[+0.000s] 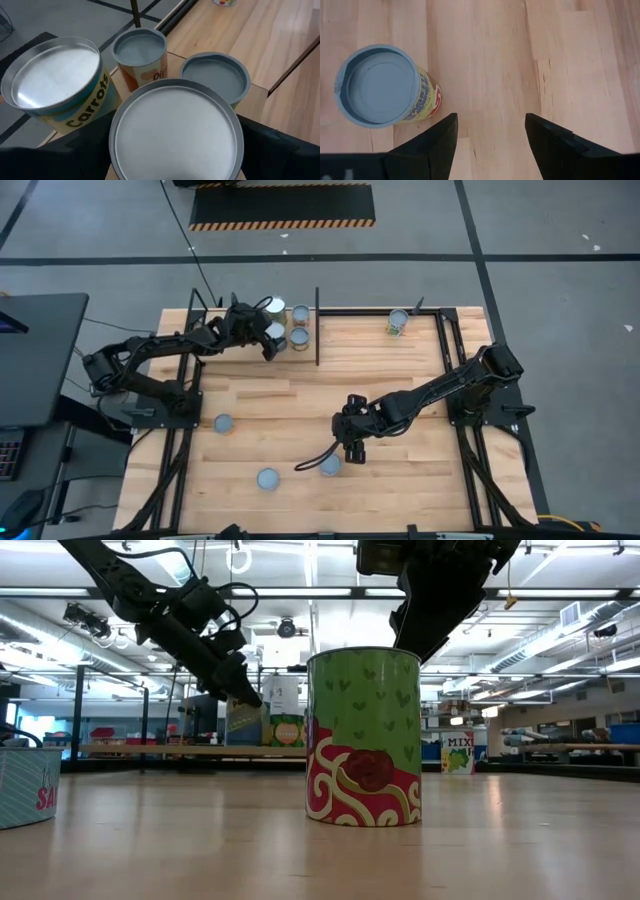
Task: Pick and place cans onto a shelf
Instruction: Put the canned peas on the shelf
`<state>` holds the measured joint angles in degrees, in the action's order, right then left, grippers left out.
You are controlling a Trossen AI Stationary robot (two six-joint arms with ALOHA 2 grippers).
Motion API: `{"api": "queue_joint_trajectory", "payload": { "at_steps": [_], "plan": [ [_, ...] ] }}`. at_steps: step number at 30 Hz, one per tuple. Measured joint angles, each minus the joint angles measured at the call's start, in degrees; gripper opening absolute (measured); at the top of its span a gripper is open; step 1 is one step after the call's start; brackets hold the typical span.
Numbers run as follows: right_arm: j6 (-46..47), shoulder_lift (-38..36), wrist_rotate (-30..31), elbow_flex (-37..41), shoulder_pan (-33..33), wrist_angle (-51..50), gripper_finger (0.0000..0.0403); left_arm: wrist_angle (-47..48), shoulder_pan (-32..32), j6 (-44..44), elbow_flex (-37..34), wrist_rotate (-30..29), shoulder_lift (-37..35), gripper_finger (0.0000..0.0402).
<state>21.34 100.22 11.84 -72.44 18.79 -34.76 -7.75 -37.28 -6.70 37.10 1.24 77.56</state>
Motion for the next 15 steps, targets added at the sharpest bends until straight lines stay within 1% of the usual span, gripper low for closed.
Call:
{"api": "queue_joint_trajectory", "payload": {
  "at_steps": [15],
  "plan": [
    [0.2, 0.0, 0.0, 0.0, 0.0, 0.0, 0.0240, -0.9, 0.3, 0.4, 0.0, 0.0, 0.0, 0.0355]
  ]
}}
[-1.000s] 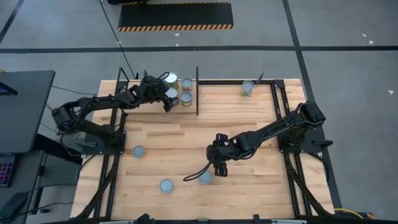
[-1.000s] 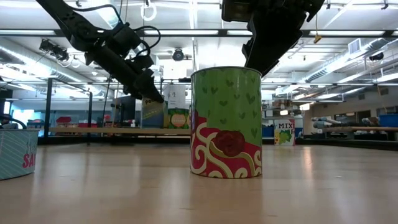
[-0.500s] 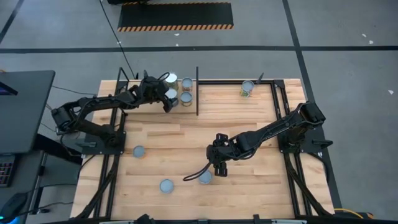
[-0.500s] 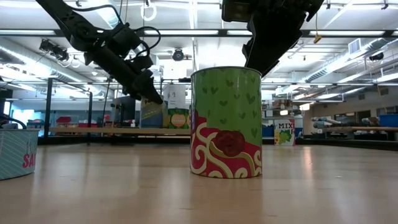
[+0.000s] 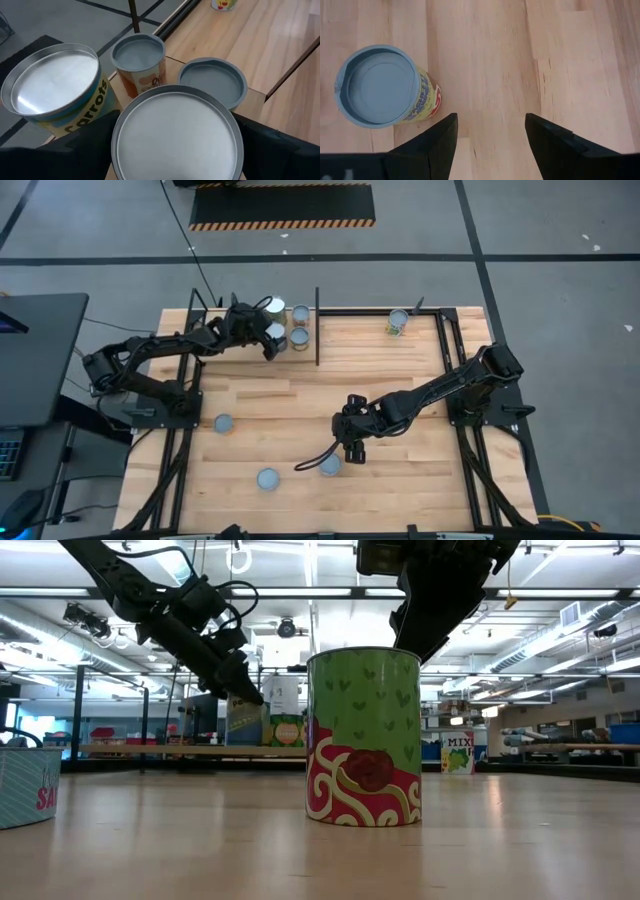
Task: Pick and place cans onto a shelf
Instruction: Put the canned peas on the shelf, then put the canned spaghetti sauce on the shelf
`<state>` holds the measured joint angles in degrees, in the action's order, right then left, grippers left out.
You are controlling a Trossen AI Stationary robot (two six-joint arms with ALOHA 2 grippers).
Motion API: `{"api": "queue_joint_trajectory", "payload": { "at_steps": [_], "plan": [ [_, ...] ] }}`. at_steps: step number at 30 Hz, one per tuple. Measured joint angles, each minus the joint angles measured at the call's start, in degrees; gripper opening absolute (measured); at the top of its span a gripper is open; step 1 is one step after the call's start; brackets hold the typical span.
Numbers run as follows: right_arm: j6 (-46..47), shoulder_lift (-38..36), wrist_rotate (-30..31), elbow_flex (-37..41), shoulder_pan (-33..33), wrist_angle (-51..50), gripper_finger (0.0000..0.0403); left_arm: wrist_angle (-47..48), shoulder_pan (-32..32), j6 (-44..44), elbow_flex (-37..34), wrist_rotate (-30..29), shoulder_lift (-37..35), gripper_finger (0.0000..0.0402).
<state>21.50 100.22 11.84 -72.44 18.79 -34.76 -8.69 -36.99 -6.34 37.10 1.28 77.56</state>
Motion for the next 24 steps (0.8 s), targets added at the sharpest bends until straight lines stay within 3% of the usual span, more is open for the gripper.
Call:
{"api": "queue_joint_trajectory", "payload": {
  "at_steps": [13, 24],
  "plan": [
    [0.0, 0.0, -2.0, 0.0, 0.0, 0.0, 0.0240, 2.9, 0.3, -0.3, 3.1, 0.6, -0.8, 0.0355],
    [-6.2, -1.7, 1.7, -0.6, 0.0, -0.3, 0.0240, 17.0, 3.4, -2.3, 12.0, 1.5, -1.6, 0.0355]
  ]
}}
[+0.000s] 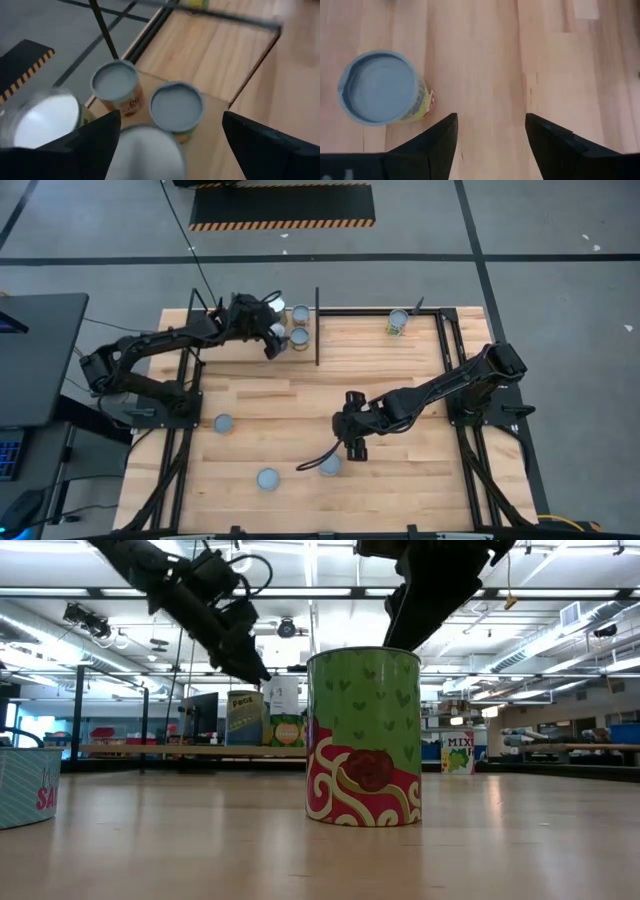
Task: Pick and place cans onto a shelf
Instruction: Put the canned spaghetti sauce on the shelf
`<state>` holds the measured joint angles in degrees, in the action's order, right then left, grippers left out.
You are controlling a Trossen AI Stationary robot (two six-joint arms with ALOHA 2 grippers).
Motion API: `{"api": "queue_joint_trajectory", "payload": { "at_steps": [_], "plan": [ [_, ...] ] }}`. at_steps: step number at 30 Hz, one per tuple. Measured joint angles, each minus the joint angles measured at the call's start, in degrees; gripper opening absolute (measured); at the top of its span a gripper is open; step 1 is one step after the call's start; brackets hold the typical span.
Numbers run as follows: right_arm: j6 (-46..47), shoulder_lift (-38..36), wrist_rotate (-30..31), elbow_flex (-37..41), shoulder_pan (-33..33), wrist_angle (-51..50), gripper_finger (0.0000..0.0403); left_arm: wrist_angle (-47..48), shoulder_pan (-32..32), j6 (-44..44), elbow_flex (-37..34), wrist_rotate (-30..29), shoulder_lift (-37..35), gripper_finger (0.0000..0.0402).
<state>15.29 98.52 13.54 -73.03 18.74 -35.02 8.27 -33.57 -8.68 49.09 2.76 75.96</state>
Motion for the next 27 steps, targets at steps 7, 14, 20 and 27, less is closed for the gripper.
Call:
{"api": "queue_joint_trajectory", "payload": {
  "at_steps": [7, 14, 20, 27],
  "plan": [
    [-1.6, 0.0, -5.0, 0.2, 0.4, 0.2, 0.0240, 18.5, 4.2, 0.8, 9.3, 0.5, -4.3, 0.0355],
    [3.2, 0.0, -5.7, 3.0, 2.4, -0.2, 0.0240, 24.5, 16.9, 7.9, 6.6, 1.7, -14.4, 0.0355],
    [4.6, 0.0, -7.0, 11.5, 4.2, 13.8, 0.0240, 13.7, 31.7, 18.4, -5.5, -0.2, -20.9, 0.0355],
    [5.6, 2.7, -6.1, 15.7, 4.4, 32.3, 0.0240, -6.5, 51.2, 26.6, -18.1, -11.8, -17.4, 0.0354]
  ]
}}
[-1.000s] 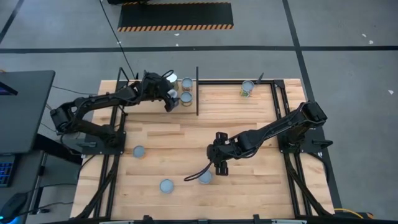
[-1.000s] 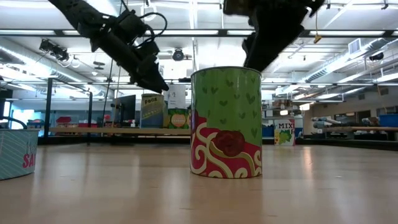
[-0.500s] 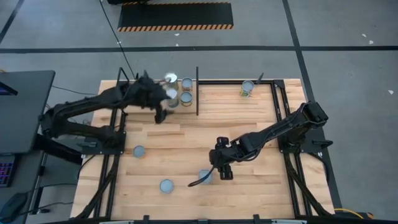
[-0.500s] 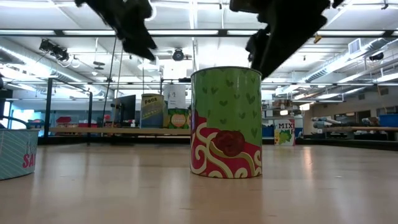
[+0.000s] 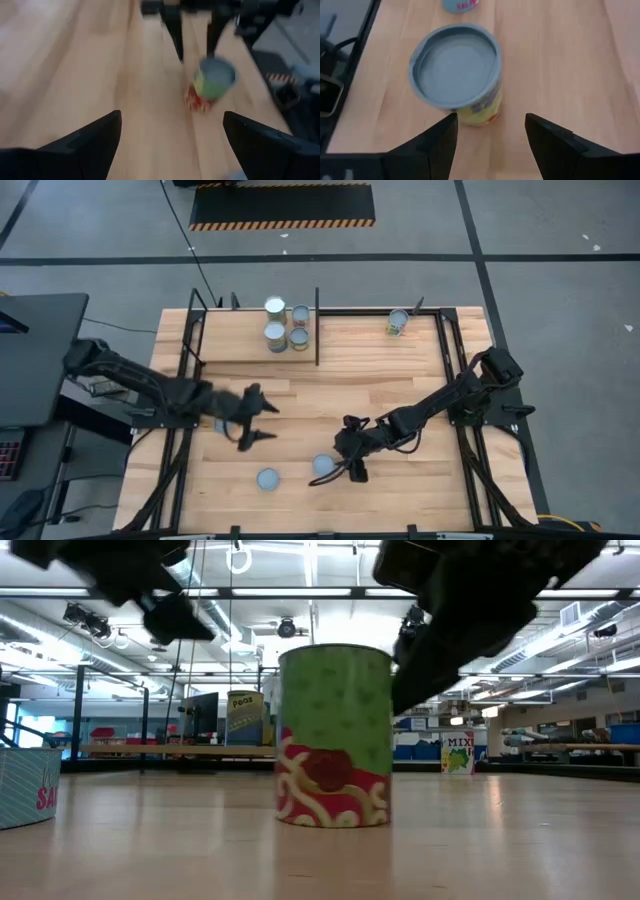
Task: Pick and place cans onto a shelf
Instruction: Put the canned spaghetti sauce on the shelf
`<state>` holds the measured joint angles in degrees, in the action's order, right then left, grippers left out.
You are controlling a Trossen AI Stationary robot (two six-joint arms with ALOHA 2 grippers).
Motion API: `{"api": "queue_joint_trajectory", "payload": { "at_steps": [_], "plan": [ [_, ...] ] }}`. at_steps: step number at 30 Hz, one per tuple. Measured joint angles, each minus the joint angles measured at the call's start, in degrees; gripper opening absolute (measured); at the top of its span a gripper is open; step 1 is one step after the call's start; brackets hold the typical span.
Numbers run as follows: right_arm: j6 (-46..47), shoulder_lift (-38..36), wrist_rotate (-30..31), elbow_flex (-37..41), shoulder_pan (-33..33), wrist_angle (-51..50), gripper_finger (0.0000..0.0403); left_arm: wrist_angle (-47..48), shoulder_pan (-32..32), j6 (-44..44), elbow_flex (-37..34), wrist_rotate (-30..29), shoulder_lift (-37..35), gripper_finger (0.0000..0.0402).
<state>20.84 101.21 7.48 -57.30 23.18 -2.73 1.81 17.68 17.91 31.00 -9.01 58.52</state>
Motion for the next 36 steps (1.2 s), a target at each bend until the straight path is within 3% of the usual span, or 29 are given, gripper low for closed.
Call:
{"api": "queue_joint_trajectory", "payload": {
  "at_steps": [4, 10, 15, 20, 25, 31, 36],
  "plan": [
    [-2.7, 1.1, 3.9, -2.4, -0.3, 3.1, 0.0240, -5.6, 7.3, -0.6, -0.3, -9.5, 4.7, 0.0354],
    [-8.3, 1.0, 3.8, -2.6, -3.0, 12.1, 0.0240, -11.0, 11.9, -4.0, 2.4, -11.3, 9.9, 0.0354],
    [-8.3, -0.8, 3.8, -2.6, -3.9, 2.6, 0.0239, -14.7, 14.3, -3.5, 2.9, -11.8, 14.6, 0.0354],
    [-7.5, 1.2, 10.6, -2.0, -3.5, -3.3, 0.0239, -15.7, 16.6, -0.3, 2.8, -12.1, 21.4, 0.0354],
    [-6.2, 6.0, 10.9, -2.2, -3.3, 2.0, 0.0239, -27.0, 16.7, 1.0, 2.9, -12.4, 30.9, 0.0354],
    [-4.2, 6.4, 10.7, -2.6, -2.8, 3.6, 0.0239, -33.0, 15.2, 2.0, 2.7, -16.6, 35.9, 0.0354],
    [-2.5, 6.1, 10.5, -2.6, -2.3, 3.4, 0.0239, -40.9, 11.9, -0.6, 2.9, -15.3, 38.9, 0.0354]
  ]
}}
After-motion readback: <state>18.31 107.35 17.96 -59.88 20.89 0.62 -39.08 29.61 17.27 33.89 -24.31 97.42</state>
